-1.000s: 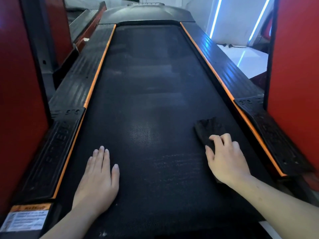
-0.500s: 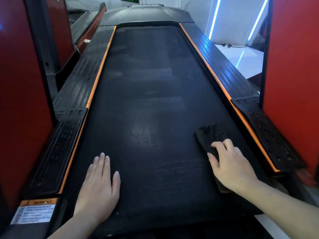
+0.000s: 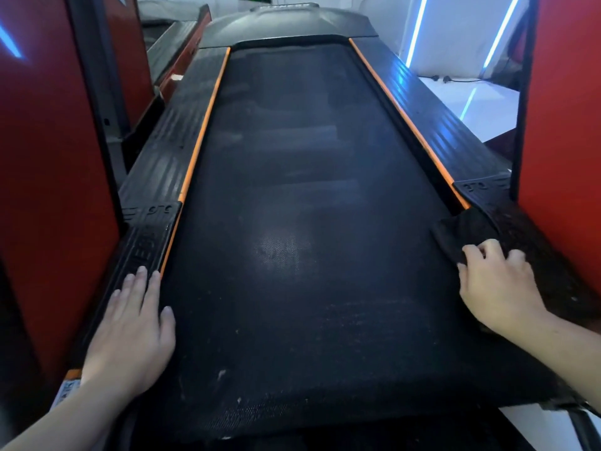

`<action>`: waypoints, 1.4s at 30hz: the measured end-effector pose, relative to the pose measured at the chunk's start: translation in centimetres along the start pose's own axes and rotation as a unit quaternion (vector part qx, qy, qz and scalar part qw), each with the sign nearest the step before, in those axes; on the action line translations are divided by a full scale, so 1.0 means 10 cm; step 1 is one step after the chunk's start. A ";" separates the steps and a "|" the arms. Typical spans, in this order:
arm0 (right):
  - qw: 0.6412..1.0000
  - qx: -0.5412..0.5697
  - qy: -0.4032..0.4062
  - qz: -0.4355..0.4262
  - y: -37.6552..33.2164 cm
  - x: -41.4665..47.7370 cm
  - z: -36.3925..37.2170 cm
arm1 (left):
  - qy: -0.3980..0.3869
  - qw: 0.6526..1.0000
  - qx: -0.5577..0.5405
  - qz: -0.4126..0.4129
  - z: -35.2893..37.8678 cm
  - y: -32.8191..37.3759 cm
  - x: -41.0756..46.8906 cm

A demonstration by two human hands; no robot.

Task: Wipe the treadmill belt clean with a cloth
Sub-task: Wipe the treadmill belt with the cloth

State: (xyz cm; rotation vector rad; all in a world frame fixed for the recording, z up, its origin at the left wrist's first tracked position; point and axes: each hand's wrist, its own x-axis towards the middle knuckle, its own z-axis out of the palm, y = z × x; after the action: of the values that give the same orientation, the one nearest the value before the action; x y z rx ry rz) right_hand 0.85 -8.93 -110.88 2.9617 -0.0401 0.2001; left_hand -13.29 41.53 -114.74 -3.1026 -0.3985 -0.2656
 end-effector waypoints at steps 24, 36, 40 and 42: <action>0.942 0.293 -0.083 -0.139 -2.11 -0.81 -0.53 | -0.011 0.982 -0.179 -0.063 -0.14 0.02 -0.03; 0.827 0.433 -0.218 -0.284 -3.29 -1.19 -0.82 | 0.027 0.953 -0.276 -0.119 -0.31 0.12 -0.07; 0.799 0.461 -0.247 -0.296 -3.46 -1.21 -0.87 | 0.031 0.950 -0.289 -0.114 -0.36 0.14 -0.07; 0.796 0.454 -0.249 -0.313 -3.51 -1.20 -0.86 | 0.033 0.950 -0.287 -0.117 -0.36 0.12 -0.07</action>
State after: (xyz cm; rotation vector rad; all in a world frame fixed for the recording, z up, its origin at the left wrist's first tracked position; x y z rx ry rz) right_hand -10.79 27.30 -110.05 3.5567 1.2903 -0.8979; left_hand -14.22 40.11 -111.32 -3.5881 -0.8230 -0.5815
